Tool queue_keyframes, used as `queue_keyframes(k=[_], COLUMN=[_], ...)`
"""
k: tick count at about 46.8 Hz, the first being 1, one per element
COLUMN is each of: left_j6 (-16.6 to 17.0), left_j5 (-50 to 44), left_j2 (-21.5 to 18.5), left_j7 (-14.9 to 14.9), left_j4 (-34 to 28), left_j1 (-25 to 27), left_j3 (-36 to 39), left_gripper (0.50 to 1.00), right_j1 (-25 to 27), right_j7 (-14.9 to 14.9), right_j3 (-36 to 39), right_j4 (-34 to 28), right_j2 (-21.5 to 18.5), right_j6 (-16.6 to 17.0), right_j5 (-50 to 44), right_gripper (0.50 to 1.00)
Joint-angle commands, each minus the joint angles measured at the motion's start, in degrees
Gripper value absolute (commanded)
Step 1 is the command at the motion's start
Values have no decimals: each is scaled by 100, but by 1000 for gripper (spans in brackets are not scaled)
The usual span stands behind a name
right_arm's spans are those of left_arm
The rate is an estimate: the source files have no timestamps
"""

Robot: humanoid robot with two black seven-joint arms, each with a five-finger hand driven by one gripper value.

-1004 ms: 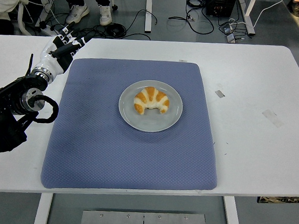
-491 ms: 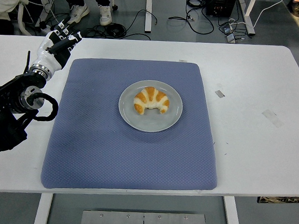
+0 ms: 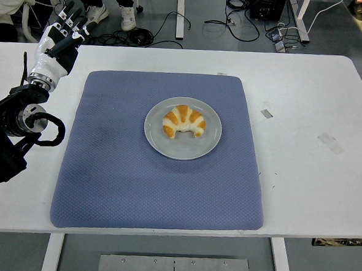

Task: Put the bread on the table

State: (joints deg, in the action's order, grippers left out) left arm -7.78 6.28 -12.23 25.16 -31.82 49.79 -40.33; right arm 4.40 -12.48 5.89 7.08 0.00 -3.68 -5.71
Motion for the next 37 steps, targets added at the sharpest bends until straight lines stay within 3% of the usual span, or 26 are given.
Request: queue_keyframes(k=[1, 4, 12, 20, 24, 31, 37], left_j6=[391, 523, 726, 726, 734, 726, 699], left_j5=[5, -4, 93, 444, 637, 647, 787], left_j2=[1, 1, 19, -69, -280, -684, -852], left_j7=[-20, -73, -653, -864, -952, -1488, -1541], left_j4=[9, -8, -70, -342, -526, -1220, -1564], left_j1=[92, 197, 505, 1041, 1339, 1919, 2341], left_j3=[331, 578, 1070, 2159, 2643, 3478, 4268], left_gripper=[980, 980, 978, 978, 978, 980, 980], right_j1=[-1, -1, -1, -1, -1, -1, -1], right_j7=[0, 0, 0, 0, 0, 0, 0], right_j3=[0, 0, 0, 0, 0, 0, 0], right_j4=[-4, -4, 4, -4, 4, -4, 4], right_j2=[0, 0, 0, 0, 0, 0, 0], right_j6=[-1, -1, -1, -1, -1, -1, -1], right_j5=[0, 0, 0, 0, 0, 0, 0], right_gripper=[1000, 1000, 1000, 1000, 1000, 1000, 1000])
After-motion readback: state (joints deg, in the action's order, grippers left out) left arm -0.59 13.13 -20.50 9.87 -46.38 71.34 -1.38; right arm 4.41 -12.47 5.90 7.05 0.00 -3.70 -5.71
